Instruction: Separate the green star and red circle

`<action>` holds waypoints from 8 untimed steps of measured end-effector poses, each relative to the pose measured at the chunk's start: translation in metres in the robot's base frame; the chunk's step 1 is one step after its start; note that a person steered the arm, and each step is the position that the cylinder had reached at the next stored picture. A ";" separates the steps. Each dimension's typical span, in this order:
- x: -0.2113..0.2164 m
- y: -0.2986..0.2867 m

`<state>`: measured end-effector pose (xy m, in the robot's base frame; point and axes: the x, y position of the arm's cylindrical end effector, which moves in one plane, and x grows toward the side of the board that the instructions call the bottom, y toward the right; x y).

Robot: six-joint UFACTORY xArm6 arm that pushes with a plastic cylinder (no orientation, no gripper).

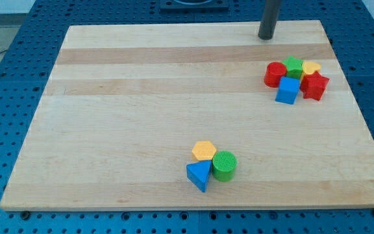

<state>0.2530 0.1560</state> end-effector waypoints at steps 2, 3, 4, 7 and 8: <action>0.044 0.000; 0.056 0.011; 0.065 0.019; 0.090 0.023; 0.099 0.023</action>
